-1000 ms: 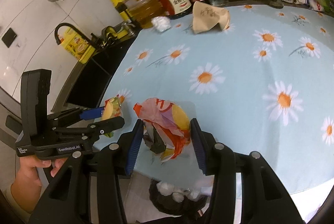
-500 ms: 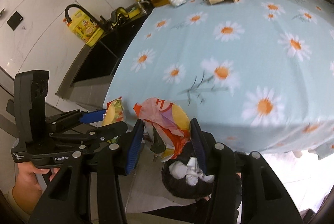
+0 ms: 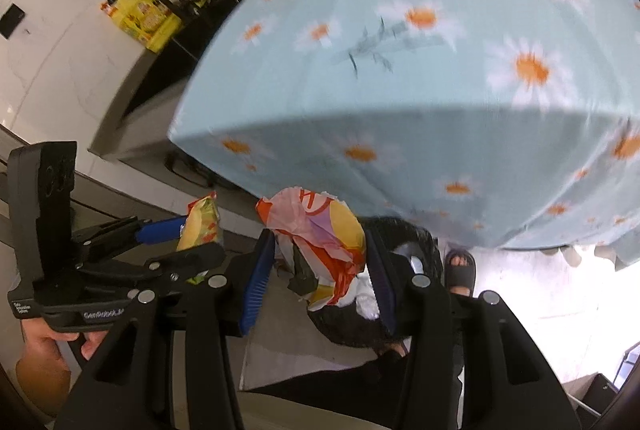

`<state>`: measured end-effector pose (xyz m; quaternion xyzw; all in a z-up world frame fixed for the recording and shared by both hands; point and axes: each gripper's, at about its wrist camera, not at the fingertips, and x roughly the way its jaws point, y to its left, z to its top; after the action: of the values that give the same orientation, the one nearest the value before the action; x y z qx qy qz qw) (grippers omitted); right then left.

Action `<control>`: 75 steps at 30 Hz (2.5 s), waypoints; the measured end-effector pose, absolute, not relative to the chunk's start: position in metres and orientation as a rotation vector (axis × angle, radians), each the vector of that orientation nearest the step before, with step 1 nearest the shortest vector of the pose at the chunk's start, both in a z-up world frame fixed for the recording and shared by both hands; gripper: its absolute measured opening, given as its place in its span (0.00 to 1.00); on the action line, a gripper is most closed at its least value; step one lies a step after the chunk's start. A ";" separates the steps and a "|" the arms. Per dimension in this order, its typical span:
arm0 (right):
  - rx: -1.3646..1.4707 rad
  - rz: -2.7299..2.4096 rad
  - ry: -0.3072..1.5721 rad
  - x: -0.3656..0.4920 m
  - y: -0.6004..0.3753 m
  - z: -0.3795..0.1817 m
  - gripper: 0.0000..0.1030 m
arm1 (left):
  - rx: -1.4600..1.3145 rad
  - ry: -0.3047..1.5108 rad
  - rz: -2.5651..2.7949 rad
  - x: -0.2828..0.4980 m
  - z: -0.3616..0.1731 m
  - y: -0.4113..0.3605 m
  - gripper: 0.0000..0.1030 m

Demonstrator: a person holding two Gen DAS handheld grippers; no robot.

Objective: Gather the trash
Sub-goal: 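Carry the wrapper and chip bag down over the black bin, then open both tools to drop the wrapper and chip bag into the bin, then raise both tools back up to the tablecloth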

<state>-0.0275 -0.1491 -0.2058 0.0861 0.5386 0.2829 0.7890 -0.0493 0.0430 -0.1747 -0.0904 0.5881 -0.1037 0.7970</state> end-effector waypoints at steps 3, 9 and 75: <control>0.178 0.597 1.206 -0.030 -0.148 -0.224 0.46 | -0.215 1.305 -0.222 -0.057 -0.195 0.044 0.57; 0.169 0.573 1.290 -0.029 -0.144 -0.258 0.46 | -0.257 1.391 -0.212 -0.069 -0.238 0.045 0.57; 0.294 0.615 1.115 -0.011 -0.178 -0.170 0.62 | -0.236 1.218 -0.295 -0.024 -0.144 0.020 0.66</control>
<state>-0.0113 -0.1777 -0.1698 0.1367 0.5185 0.2859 0.7942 -0.0244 0.0201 -0.1436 -0.1100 0.5687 -0.1377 0.8035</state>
